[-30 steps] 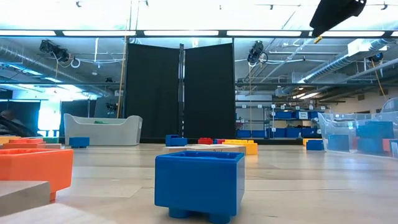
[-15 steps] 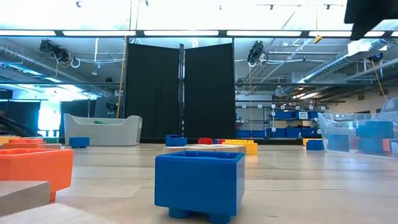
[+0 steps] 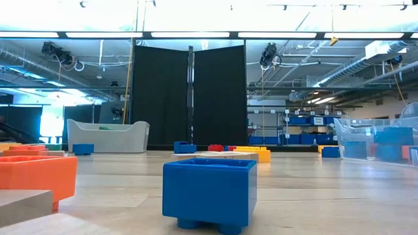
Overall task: Sort blocks by size
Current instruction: Put the small orange game piece into the transparent bin
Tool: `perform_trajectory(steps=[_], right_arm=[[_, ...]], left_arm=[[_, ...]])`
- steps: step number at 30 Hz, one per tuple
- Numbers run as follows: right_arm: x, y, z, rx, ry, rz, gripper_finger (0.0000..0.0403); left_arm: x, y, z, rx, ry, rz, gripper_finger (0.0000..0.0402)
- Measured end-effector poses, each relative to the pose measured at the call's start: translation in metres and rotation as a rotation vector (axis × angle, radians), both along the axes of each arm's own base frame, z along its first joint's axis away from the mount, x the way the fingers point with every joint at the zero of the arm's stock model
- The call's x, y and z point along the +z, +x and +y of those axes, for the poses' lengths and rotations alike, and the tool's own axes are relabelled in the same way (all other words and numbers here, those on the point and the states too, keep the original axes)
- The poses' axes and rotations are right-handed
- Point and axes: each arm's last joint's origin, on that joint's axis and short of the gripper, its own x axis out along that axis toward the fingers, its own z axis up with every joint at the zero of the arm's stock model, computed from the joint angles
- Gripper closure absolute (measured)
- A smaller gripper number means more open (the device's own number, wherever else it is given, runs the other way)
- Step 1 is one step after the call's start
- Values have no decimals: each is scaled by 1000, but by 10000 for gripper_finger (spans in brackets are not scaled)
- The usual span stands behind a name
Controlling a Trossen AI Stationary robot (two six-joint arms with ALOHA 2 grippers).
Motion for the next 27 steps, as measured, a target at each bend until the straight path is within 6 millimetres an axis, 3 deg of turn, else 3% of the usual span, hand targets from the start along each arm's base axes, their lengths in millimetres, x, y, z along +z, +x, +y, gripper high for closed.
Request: perform_trajectory(steps=[6,15,21,27], right_arm=[[-19,-2,24,-126,16,62,194],[-62,-12,68,-298,49,264,182],[-71,-24,88,-280,105,328,164],[-73,-34,95,-231,112,404,147]], left_arm=[[2,6,-1,-21,68,-149,296],[3,13,1,-153,96,-157,296],[15,27,21,-158,90,-181,296],[30,40,48,-166,-9,-335,296]])
